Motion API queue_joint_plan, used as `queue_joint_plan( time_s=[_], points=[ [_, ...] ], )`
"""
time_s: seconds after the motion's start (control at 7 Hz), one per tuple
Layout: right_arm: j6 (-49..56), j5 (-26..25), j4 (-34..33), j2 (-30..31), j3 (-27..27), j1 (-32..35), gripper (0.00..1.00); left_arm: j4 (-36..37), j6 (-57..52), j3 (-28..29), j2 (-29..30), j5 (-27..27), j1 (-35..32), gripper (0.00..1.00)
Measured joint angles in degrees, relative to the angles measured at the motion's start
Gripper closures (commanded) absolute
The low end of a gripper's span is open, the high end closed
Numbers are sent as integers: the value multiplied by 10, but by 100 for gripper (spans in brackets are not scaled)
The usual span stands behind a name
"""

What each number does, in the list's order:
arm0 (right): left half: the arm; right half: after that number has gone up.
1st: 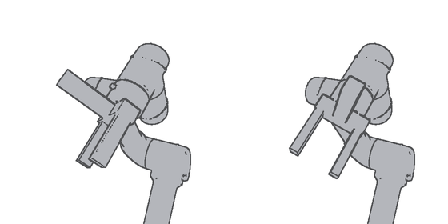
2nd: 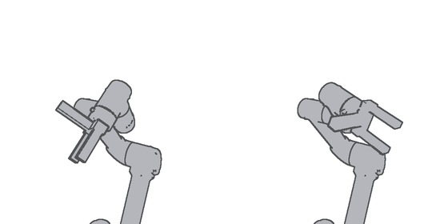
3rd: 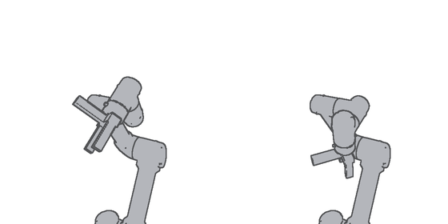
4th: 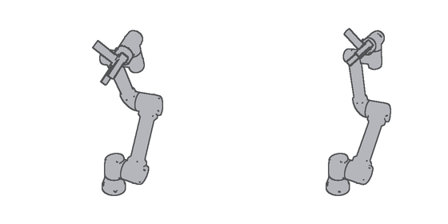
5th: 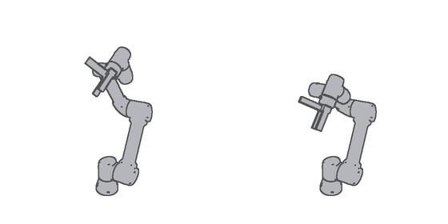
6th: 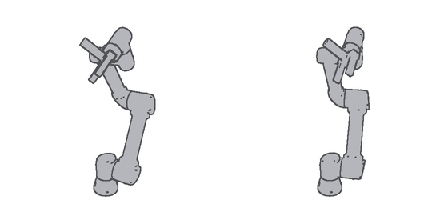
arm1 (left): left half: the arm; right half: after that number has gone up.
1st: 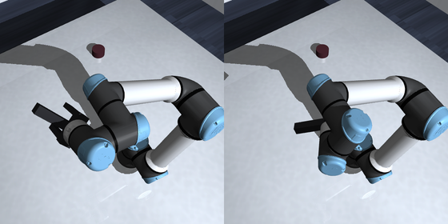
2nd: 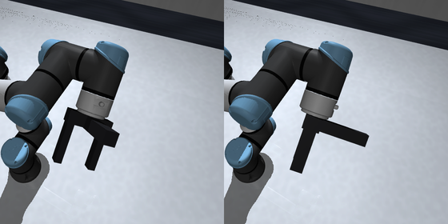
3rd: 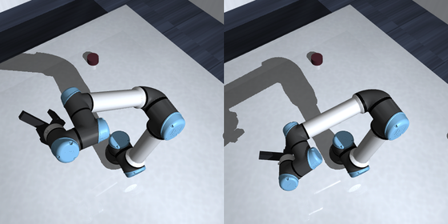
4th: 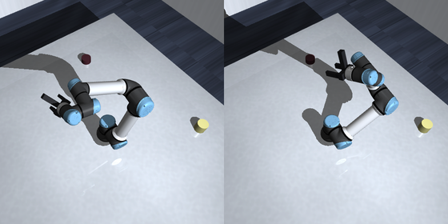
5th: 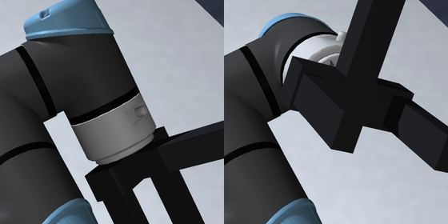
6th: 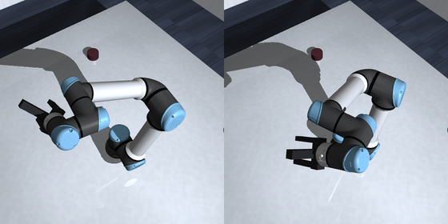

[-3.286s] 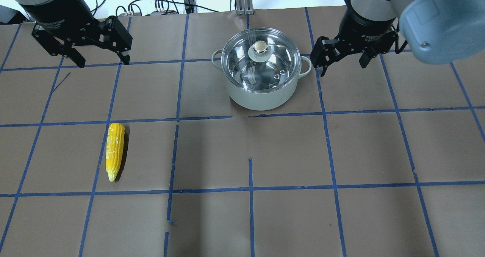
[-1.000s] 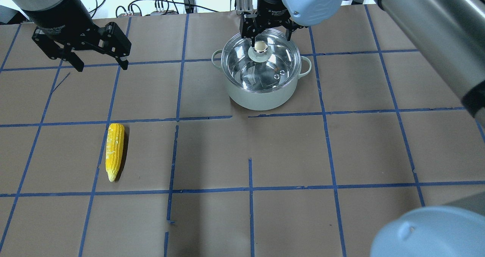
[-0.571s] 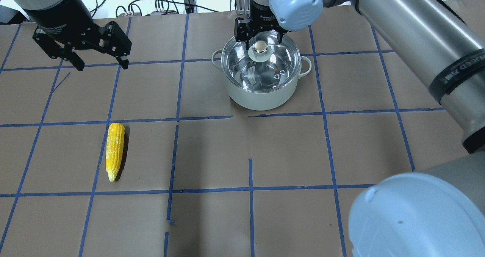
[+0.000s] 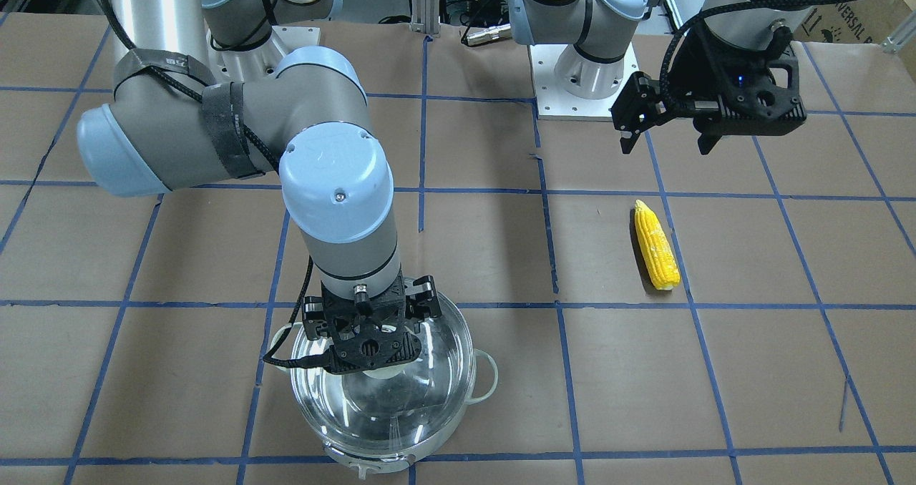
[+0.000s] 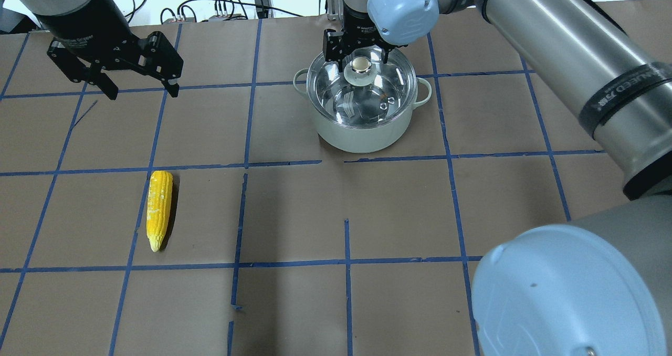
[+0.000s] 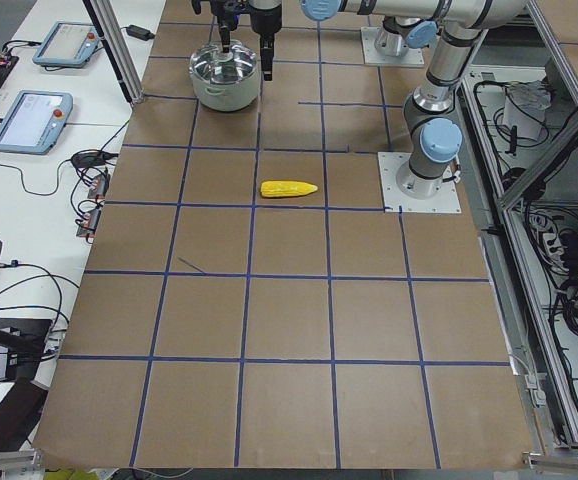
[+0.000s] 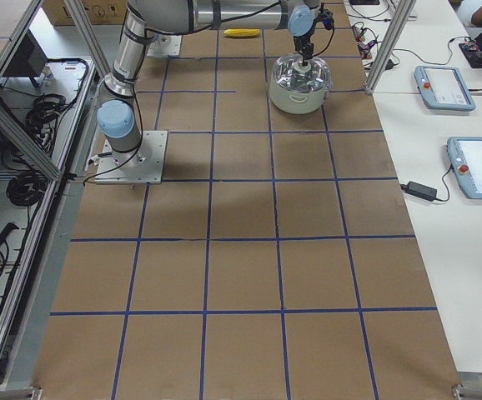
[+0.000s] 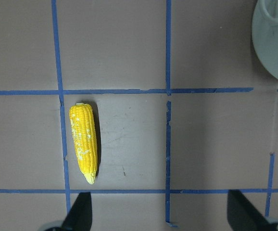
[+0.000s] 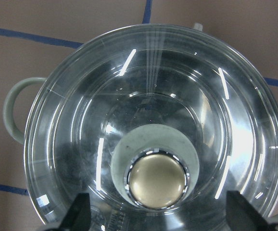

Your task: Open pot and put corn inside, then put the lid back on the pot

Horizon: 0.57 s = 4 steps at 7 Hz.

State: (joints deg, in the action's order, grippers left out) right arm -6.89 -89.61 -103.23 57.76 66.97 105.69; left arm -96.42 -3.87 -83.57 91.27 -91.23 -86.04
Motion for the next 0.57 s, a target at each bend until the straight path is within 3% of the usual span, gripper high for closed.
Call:
queue_joint_plan(
  time_s=[0.57],
  points=[
    [-55,-1,-2,-15,0,0,2,0,0,0,2,0,0,0]
  ],
)
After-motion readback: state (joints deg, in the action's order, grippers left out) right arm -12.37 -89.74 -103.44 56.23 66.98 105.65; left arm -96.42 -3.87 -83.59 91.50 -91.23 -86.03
